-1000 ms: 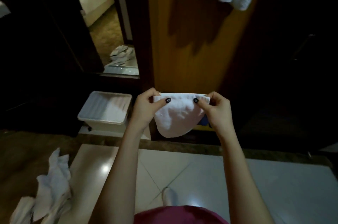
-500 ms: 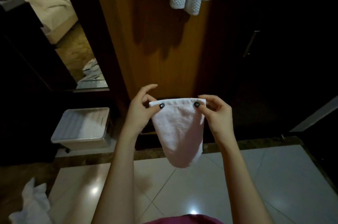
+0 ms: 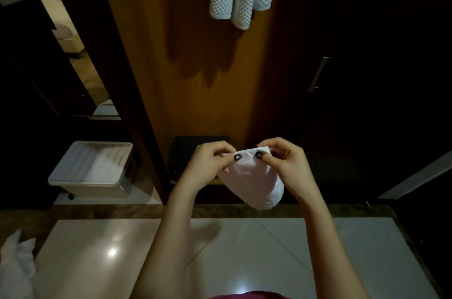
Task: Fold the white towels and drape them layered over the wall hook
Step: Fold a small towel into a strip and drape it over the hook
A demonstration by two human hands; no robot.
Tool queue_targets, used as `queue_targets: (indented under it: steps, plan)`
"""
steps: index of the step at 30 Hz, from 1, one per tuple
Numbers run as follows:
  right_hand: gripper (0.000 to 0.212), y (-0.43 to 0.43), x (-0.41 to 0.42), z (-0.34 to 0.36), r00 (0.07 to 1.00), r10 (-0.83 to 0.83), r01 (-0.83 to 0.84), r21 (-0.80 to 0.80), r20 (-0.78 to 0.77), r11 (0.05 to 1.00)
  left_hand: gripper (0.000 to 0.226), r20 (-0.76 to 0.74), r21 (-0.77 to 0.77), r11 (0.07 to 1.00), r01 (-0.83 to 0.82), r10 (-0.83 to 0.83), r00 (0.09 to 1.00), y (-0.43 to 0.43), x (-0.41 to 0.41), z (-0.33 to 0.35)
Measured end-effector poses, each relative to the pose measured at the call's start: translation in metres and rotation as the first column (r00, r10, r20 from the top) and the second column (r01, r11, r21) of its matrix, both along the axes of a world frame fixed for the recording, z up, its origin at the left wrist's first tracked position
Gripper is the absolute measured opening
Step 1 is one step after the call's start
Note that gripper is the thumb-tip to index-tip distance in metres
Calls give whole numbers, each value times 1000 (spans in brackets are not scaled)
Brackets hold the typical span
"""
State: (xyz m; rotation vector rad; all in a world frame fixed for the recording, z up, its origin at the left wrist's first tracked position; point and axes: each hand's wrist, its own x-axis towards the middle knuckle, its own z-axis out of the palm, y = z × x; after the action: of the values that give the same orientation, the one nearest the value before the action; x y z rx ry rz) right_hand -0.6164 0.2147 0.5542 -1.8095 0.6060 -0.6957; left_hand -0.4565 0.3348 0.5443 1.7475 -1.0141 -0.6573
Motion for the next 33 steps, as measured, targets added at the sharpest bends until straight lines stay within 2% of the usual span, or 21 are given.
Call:
queue_targets:
  steps: [4,7,9,13,19,24,29,33]
  plan:
    - [30,-22,-14,-5,994,-108,109,54,-24,993,10,95,-79,997,-13,21,995,-20,-17,1]
    - [15,-35,-21,-7,982,-190,186,186,0,965,11,155,-137,991,10,12,988,-31,-27,4]
    - [7,-40,-26,-9,987,-156,145,230,32,962,10,202,-129,991,35,-9,979,-35,-31,6]
    - [10,-40,-27,-4,994,-51,34,174,94,984,27,259,-145,989,14,24,966,-41,-38,10]
    - [14,-47,-29,5,989,18,-49,214,146,976,33,208,-230,973,2,47,977,-43,-43,21]
    - [18,-47,-30,12,982,13,-34,113,187,993,26,77,-260,965,45,-26,997,-42,-45,27]
    - [28,-52,-32,20,974,110,-126,69,197,990,27,128,-251,967,40,-8,992,-46,-46,27]
    - [13,-55,-26,19,976,111,-140,154,185,978,30,99,-303,951,63,-34,995,-49,-48,29]
